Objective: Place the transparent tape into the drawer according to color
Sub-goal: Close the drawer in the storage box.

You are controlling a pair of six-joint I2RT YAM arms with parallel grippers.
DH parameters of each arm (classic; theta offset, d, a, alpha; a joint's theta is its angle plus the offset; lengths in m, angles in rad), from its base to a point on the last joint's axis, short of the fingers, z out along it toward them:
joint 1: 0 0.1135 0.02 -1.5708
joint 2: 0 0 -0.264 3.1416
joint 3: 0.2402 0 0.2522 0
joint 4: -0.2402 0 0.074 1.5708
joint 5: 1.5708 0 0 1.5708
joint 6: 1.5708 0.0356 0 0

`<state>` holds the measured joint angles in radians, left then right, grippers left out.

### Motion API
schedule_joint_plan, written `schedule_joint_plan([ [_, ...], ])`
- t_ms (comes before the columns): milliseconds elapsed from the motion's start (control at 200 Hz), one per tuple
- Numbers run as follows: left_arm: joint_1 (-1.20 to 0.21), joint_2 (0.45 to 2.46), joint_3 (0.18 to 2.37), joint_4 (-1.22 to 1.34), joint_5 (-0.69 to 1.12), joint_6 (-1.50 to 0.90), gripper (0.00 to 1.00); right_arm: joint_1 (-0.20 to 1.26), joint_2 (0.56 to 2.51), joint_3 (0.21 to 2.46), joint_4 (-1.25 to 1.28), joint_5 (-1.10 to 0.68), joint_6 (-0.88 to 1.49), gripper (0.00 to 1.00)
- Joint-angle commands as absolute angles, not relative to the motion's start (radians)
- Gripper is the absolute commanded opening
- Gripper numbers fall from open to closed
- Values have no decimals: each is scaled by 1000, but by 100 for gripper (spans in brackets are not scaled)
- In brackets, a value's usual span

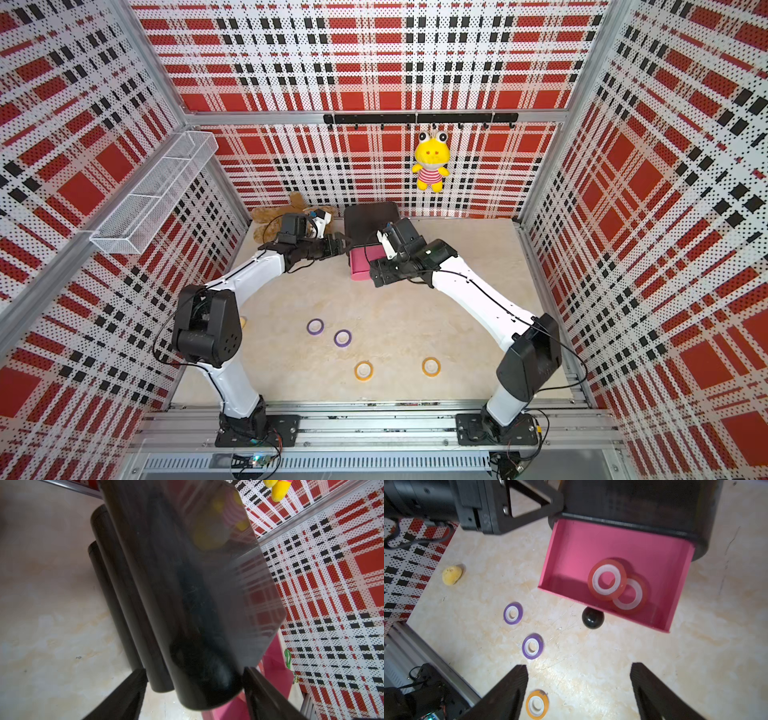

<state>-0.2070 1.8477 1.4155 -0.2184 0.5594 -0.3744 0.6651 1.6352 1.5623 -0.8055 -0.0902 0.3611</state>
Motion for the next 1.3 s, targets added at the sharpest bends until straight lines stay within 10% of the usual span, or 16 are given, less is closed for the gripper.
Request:
schedule_joint_plan([
  [0, -224, 1872, 1464, -266, 516, -335, 77, 660, 1598, 1491, -696, -146, 422, 85],
  [436, -227, 1900, 1467, -279, 532, -324, 67, 654, 1694, 1423, -572, -106, 473, 78],
  [1012, -226, 1908, 1457, -278, 549, -321, 65, 646, 1814, 1476, -518, -84, 531, 40],
  [1293, -224, 1913, 1459, -278, 558, -321, 64, 646, 1831, 1483, -510, -71, 538, 43],
])
